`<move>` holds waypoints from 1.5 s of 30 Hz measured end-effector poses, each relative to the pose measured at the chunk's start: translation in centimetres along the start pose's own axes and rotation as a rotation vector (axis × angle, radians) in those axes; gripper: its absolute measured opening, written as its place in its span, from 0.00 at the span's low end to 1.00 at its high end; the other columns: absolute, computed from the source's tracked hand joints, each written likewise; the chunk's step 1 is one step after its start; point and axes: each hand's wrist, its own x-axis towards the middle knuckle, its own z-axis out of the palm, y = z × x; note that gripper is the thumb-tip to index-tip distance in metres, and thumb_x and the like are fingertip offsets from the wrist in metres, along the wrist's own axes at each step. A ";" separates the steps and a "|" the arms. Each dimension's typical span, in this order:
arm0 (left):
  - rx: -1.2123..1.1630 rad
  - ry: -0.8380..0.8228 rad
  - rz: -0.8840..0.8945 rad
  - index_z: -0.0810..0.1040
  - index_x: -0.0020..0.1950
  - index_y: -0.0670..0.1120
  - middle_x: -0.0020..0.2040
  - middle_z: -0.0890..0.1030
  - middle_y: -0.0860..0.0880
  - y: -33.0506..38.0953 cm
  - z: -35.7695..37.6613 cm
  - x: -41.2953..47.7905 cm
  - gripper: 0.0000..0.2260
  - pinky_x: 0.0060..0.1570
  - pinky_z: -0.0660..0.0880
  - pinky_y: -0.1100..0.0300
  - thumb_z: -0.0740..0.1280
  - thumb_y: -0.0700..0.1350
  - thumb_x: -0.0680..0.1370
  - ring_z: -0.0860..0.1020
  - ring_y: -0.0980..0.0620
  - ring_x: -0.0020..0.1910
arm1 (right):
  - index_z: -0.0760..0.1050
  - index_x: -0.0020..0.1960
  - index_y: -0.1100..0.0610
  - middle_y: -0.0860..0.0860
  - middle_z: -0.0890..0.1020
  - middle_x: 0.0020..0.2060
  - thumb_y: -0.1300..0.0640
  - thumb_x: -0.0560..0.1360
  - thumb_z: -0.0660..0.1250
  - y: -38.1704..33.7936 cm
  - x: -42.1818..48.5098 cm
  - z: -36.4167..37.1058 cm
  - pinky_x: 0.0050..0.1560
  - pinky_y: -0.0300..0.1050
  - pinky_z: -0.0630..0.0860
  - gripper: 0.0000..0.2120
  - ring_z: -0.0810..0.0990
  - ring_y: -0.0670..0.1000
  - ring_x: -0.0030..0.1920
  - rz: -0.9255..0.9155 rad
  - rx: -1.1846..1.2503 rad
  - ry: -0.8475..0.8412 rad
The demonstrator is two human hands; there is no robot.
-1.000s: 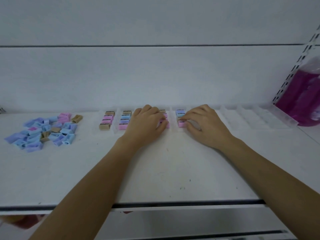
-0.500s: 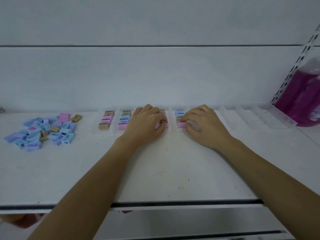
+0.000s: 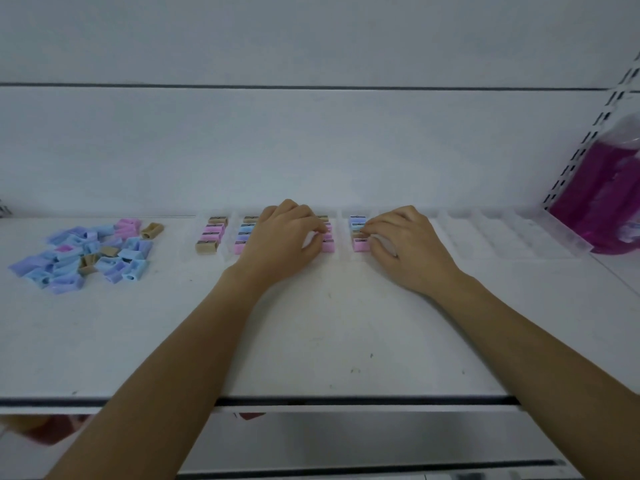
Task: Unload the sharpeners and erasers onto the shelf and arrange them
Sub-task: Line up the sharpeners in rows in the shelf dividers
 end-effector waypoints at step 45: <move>-0.242 -0.257 -0.302 0.77 0.46 0.46 0.45 0.80 0.50 -29.4 -15.4 -16.7 0.04 0.41 0.71 0.63 0.70 0.45 0.74 0.78 0.49 0.41 | 0.79 0.52 0.54 0.48 0.77 0.45 0.53 0.75 0.64 -31.6 16.3 12.9 0.49 0.46 0.70 0.10 0.71 0.47 0.46 -0.143 0.190 -0.436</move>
